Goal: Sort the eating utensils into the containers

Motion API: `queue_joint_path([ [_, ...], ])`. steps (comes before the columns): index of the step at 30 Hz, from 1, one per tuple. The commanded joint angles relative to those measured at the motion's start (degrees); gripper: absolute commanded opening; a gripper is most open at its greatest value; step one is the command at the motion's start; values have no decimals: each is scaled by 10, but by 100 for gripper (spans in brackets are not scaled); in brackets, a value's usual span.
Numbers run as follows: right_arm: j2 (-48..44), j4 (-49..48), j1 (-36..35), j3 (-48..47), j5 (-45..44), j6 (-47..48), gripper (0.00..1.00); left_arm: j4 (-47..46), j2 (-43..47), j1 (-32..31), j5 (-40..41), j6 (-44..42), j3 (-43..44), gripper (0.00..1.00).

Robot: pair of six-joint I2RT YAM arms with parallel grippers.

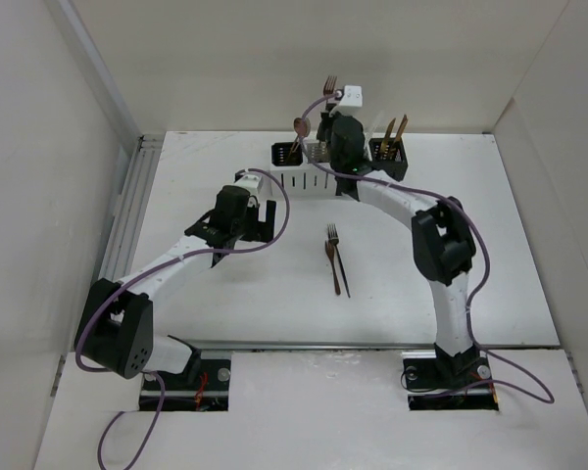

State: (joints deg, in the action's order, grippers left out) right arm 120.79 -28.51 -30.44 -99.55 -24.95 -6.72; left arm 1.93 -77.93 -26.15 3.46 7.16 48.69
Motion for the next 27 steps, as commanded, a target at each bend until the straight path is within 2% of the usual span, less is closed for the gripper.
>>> queue_joint_path([
  [1,4,-73,0,-35,-23,-2,0,-18,2,-1,7,-1,22,95],
  [8,32,-73,-10,9,-48,-30,0,-18,-3,-1,1,4,16,95],
  [12,-9,-73,-22,85,-19,-30,32,-18,-8,-1,-6,-3,26,95],
  [13,-33,-73,-22,97,-19,-30,43,-18,-8,-1,-6,-9,26,95],
  [18,-113,-73,-28,168,-62,-30,58,-18,-34,-10,-21,-9,47,90],
  [21,-187,-73,-33,218,-78,-21,60,-11,-52,-35,-35,-21,62,88],
  [22,-208,-73,-39,243,-60,-12,60,-11,-57,-42,-35,-21,77,88],
  [24,-264,9,-39,250,-6,6,60,3,-71,-48,-40,-21,89,88],
  [26,-281,130,-39,227,77,7,53,9,-79,-56,-40,-10,99,88],
  [27,-281,262,-39,218,96,7,45,15,-79,-56,-35,0,105,88],
])
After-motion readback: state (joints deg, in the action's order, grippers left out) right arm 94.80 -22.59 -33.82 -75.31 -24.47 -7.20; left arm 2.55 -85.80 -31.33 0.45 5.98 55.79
